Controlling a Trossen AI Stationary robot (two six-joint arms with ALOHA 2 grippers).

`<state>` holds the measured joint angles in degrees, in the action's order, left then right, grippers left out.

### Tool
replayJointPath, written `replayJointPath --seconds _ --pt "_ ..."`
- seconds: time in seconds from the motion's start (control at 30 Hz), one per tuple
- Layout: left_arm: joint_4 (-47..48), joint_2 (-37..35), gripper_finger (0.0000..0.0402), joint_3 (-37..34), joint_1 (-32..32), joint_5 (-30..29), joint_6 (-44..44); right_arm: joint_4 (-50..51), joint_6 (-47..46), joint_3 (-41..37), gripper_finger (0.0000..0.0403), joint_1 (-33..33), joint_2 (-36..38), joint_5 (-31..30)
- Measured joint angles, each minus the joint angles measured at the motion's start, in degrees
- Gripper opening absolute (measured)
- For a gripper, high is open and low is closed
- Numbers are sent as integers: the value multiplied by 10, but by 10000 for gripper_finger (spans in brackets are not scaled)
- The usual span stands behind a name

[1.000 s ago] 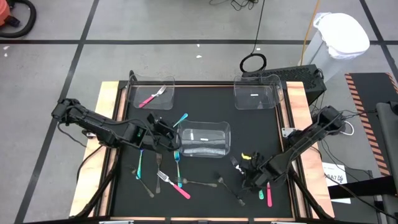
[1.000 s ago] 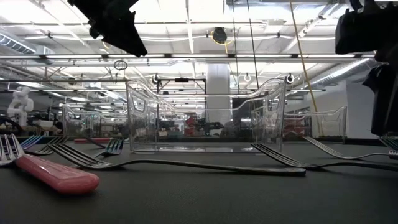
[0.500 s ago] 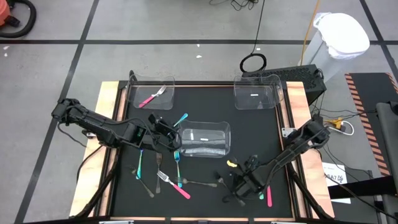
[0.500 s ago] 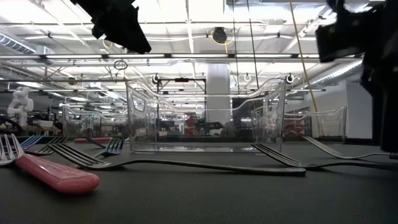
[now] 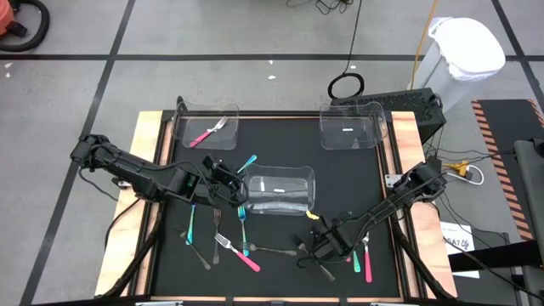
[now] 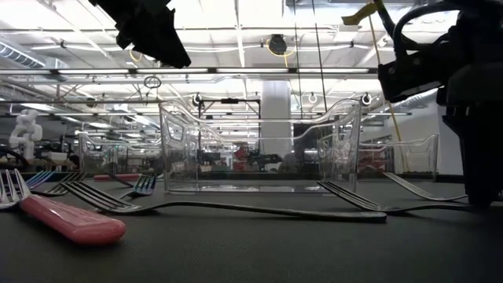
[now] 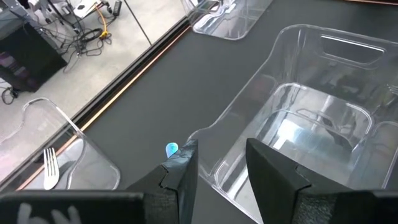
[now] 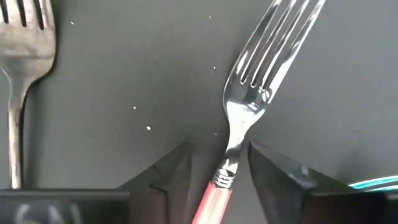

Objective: Sort silverware by color (type)
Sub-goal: Put the pink fork into the left transparent bin

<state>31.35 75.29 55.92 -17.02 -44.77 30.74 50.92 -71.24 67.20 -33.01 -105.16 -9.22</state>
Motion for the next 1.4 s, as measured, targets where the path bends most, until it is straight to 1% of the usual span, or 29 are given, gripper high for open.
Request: replayJointPath --seconds 0.23,0.33,0.4,0.67,0.77,0.9,1.07,1.27,1.4 --pt "0 0 136 0 0 0 0 4 0 -1 53 0 0 3" --pt "0 0 136 0 0 0 0 4 6 -1 26 0 0 3" --pt "0 0 136 0 0 0 0 3 13 -1 16 0 0 3" --pt "0 0 136 0 0 0 0 3 21 -1 21 -1 0 6" --pt "0 0 136 0 0 0 0 -1 27 -1 20 -5 5 19" --pt "0 0 136 0 0 0 0 -13 35 -1 19 -16 20 21" --pt "0 0 136 0 0 0 0 -45 51 -1 19 -31 43 18" --pt "-17 0 136 0 0 0 -4 -103 85 -1 19 -53 71 -13" --pt "-54 0 136 0 -3 0 -48 -159 128 -1 19 -67 89 -28"
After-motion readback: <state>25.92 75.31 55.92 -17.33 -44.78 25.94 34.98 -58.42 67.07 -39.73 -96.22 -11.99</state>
